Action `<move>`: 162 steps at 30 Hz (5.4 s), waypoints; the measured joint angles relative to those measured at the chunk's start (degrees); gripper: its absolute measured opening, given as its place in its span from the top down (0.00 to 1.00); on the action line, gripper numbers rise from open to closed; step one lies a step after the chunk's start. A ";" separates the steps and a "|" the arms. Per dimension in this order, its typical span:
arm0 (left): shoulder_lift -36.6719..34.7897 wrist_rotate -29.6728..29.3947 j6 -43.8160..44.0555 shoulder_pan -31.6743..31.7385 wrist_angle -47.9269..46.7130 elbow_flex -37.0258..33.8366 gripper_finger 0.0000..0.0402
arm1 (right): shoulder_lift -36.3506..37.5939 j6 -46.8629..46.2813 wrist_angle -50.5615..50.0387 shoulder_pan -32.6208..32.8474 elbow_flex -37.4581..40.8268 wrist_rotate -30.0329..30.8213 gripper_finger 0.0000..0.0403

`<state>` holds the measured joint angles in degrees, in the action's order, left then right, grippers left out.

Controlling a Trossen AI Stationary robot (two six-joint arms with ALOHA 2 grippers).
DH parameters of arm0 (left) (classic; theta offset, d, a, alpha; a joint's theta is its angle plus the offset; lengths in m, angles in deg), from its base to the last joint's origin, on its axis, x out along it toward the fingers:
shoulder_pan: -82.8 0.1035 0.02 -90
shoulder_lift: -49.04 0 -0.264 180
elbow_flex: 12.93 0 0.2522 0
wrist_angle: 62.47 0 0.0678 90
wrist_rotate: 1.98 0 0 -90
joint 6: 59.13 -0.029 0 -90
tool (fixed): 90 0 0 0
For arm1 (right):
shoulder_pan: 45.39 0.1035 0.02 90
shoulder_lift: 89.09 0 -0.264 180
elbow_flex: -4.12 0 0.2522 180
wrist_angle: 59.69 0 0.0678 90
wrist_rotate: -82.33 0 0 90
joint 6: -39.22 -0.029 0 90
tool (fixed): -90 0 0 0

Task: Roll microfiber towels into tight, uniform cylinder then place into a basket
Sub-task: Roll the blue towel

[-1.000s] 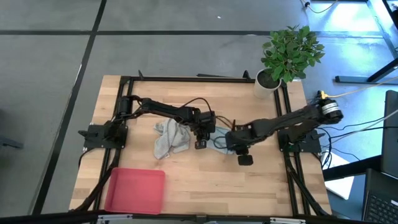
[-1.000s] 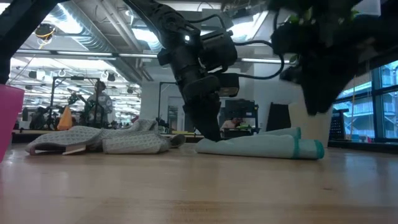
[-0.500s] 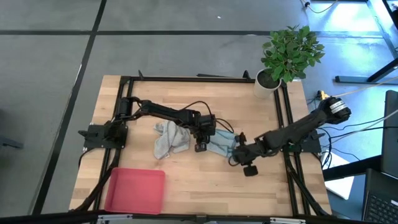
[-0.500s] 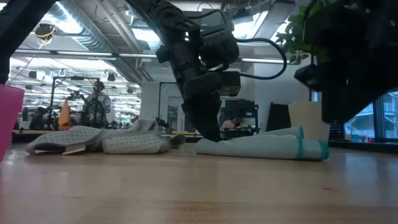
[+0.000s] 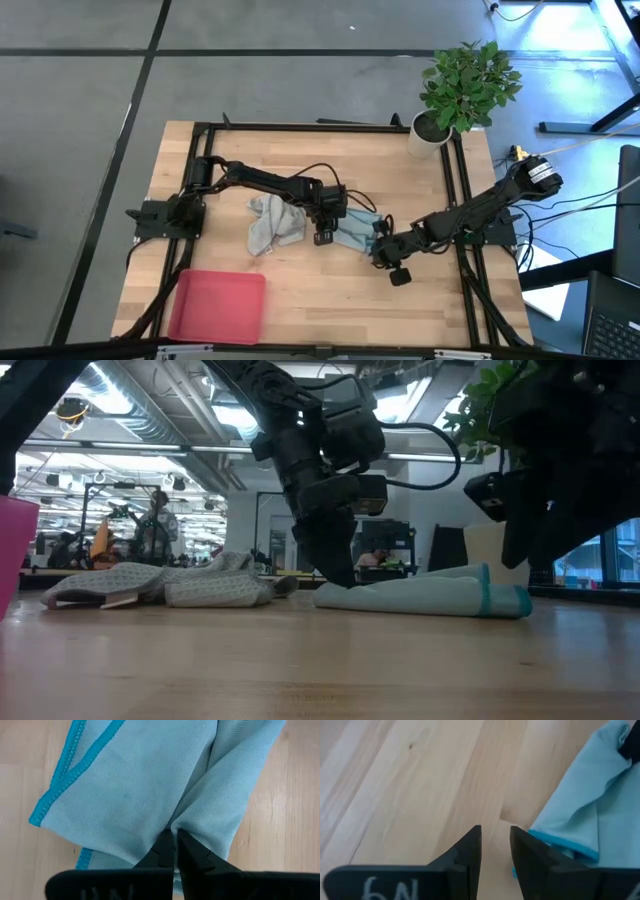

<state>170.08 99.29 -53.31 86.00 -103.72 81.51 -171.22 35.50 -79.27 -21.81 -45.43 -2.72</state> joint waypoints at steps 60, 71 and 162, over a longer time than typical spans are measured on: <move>0.07 0.68 -0.19 -1.26 0.98 0.02 1.00 | -8.73 2.57 3.98 -0.31 0.30 9.28 0.97; 0.09 -0.28 -0.38 -2.93 1.77 0.00 1.00 | -5.09 -1.95 3.78 -5.91 0.35 -4.90 0.97; -3.20 -7.43 -4.47 -5.55 -3.52 -0.26 1.00 | -12.26 -16.95 -11.72 -30.82 -7.98 -23.21 0.97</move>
<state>166.88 91.86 -57.79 80.45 -107.24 81.25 -183.48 18.55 -90.99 -52.63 -53.41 -25.93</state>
